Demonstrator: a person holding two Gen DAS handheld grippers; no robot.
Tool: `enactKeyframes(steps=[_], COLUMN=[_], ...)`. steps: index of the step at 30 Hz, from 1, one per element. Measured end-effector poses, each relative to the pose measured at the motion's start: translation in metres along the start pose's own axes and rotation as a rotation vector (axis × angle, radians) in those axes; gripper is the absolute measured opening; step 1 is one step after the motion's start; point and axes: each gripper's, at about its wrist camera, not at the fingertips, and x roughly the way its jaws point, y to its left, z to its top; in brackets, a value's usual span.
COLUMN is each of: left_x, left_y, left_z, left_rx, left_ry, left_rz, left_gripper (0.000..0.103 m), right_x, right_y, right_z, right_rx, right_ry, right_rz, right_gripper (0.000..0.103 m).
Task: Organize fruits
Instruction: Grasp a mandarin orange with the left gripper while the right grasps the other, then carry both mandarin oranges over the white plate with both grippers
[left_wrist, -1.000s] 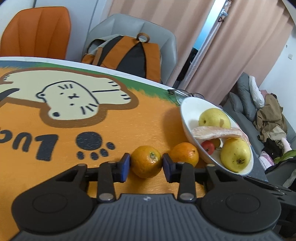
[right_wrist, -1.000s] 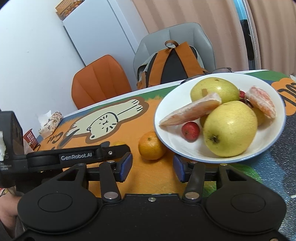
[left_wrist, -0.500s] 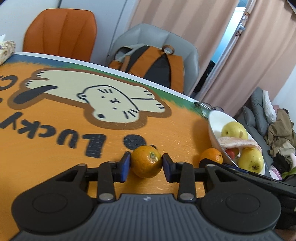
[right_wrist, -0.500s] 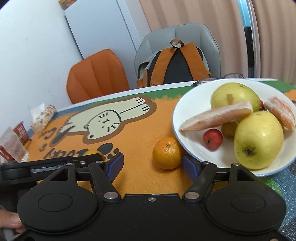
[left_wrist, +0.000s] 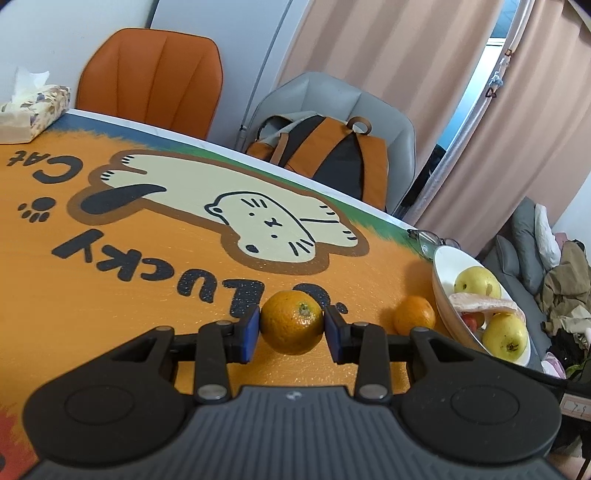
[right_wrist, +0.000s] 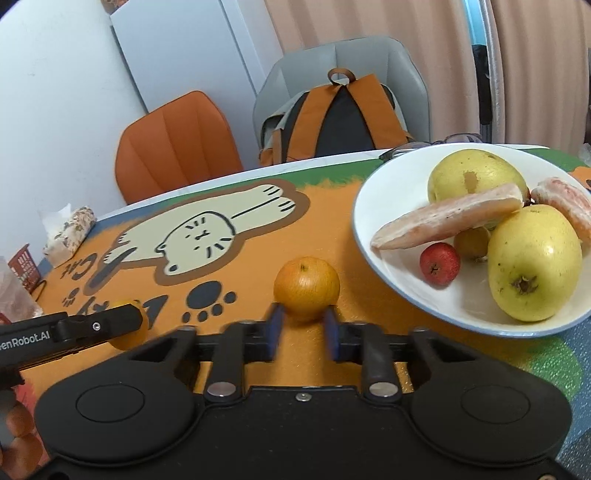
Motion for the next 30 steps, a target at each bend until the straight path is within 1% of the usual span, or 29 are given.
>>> enactKeyframes(steps=[10,13,15,17,18,19,20,24,27,30], left_x=[-0.016,-0.016,-0.015,-0.013,-0.013,-0.012,-0.012,-0.01,-0.008,-0.007], left_y=[-0.003,-0.002,-0.001,0.001,0.003,0.005,0.007,0.015,0.02,0.026], left_z=[-0.004,-0.004,-0.004,-0.004,-0.004,-0.004,-0.004,-0.003,-0.001,-0.001], left_rx=[0.003,0.001,0.0,-0.004,-0.007,-0.011,-0.013,-0.023,-0.031,-0.038], left_ry=[-0.022,-0.017,-0.015,-0.01,-0.009,-0.008,-0.007,-0.004,0.0,0.001], left_rz=[-0.01,-0.016,-0.019,-0.021,-0.021,-0.02,-0.019,-0.01,0.0,0.014], left_gripper=[0.036,0.036,0.036,0.036,0.036,0.036,0.036,0.036,0.036,0.036], right_x=[-0.014,-0.015,-0.014,-0.011,-0.01,-0.009,-0.007,0.006,0.016,0.022], right_y=[0.005,0.005,0.006,0.008,0.01,0.012,0.014,0.019,0.02,0.026], right_z=[-0.003,-0.003,-0.003,-0.002,-0.001,-0.001,0.001,0.007,0.008,0.008], right_rx=[-0.016,-0.014,-0.011,-0.007,-0.011,-0.016,-0.022,-0.035,-0.041,-0.086], right_ry=[-0.004,-0.006,-0.004,-0.01,-0.016,-0.022,-0.028,-0.024,-0.02,-0.036], right_rz=[0.026,0.022,0.02,0.025,0.02,0.011,0.007,-0.01,-0.038,-0.058], right_gripper=[0.001,0.004,0.015,0.046,0.053,0.063,0.066,0.067,0.073,0.072])
